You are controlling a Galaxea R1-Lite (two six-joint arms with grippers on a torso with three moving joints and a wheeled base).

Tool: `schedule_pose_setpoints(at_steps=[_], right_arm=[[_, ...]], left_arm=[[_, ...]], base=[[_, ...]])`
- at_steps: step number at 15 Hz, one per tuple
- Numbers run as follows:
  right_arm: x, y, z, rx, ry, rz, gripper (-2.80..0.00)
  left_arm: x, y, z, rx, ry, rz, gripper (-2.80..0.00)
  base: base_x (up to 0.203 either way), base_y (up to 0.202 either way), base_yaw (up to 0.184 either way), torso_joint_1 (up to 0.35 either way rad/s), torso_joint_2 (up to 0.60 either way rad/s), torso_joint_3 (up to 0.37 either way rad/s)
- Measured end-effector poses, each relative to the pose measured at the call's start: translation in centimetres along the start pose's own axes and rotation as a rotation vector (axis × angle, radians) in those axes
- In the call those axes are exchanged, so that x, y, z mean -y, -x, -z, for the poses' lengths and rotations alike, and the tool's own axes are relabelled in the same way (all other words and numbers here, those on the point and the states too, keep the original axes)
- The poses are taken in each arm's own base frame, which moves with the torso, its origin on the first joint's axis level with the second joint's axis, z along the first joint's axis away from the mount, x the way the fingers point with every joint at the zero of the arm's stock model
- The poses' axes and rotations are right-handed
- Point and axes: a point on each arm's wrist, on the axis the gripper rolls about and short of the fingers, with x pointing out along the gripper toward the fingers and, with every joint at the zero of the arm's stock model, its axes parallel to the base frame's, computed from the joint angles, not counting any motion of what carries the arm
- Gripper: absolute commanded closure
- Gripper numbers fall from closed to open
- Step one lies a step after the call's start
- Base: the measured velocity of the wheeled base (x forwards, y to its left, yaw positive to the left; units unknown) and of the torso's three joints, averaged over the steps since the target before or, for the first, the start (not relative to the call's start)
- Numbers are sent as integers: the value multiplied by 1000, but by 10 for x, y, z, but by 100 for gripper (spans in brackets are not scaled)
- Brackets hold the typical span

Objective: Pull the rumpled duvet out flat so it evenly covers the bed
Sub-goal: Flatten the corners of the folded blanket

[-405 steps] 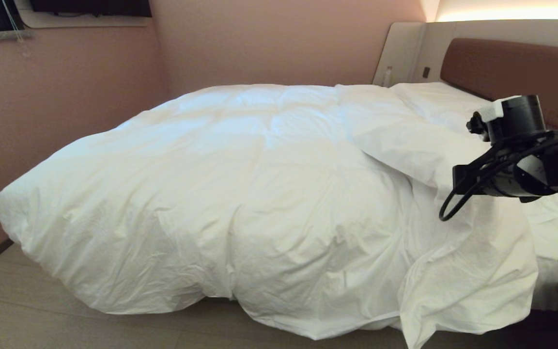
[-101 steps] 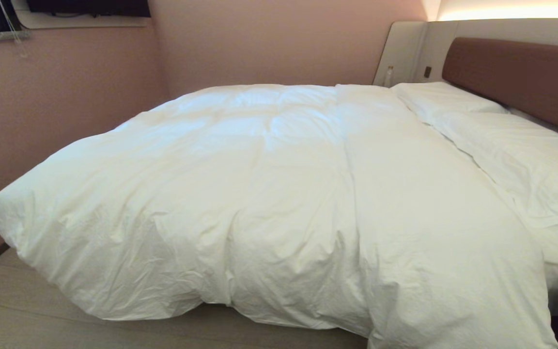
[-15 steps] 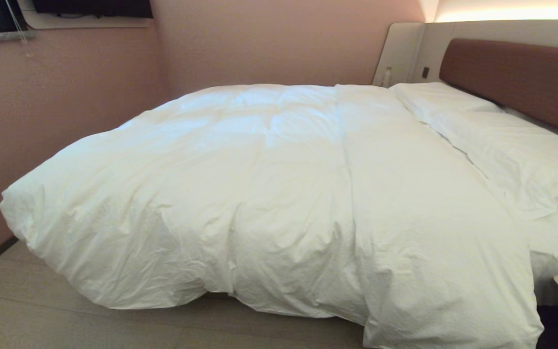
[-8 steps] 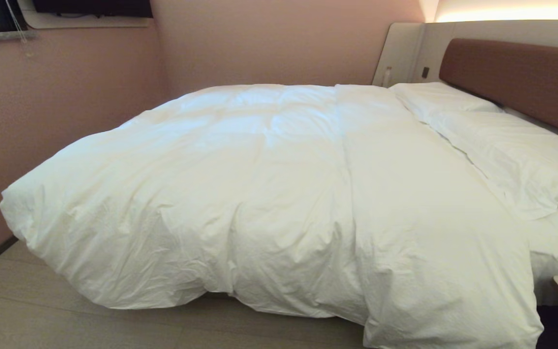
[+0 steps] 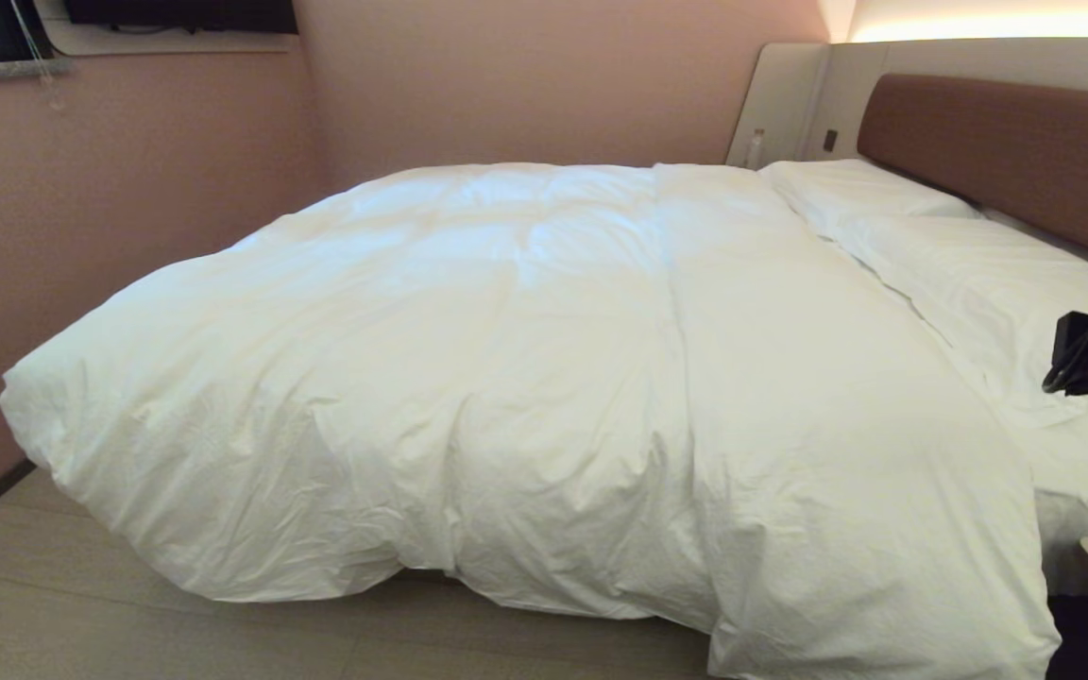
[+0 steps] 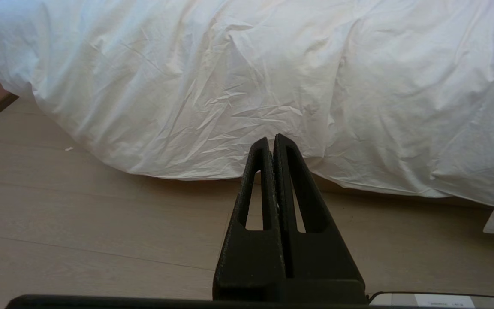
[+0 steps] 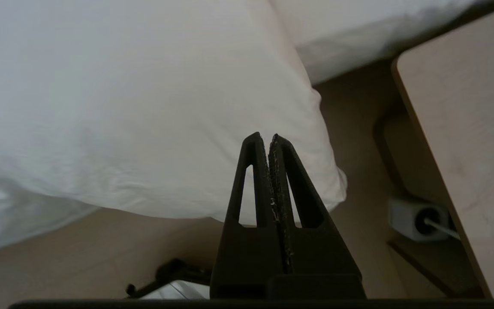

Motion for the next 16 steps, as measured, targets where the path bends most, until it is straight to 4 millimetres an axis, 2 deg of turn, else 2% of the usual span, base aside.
schedule_pose_setpoints(at_steps=[4, 6, 11, 16], right_arm=[[18, -45, 23, -101, 37, 39, 0], [27, -62, 27, -100, 38, 27, 0], [41, -89, 34, -69, 15, -48, 0], [58, -118, 51, -55, 36, -86, 0]], left_arm=[[0, 0, 0, 1, 0, -1, 0], [0, 0, 0, 1, 0, -1, 0], [0, 0, 0, 0, 0, 0, 0], [0, 0, 0, 0, 0, -1, 0]], base=[[0, 0, 0, 0, 0, 0], [0, 0, 0, 0, 0, 0], [0, 0, 0, 0, 0, 0], [0, 0, 0, 0, 0, 0]])
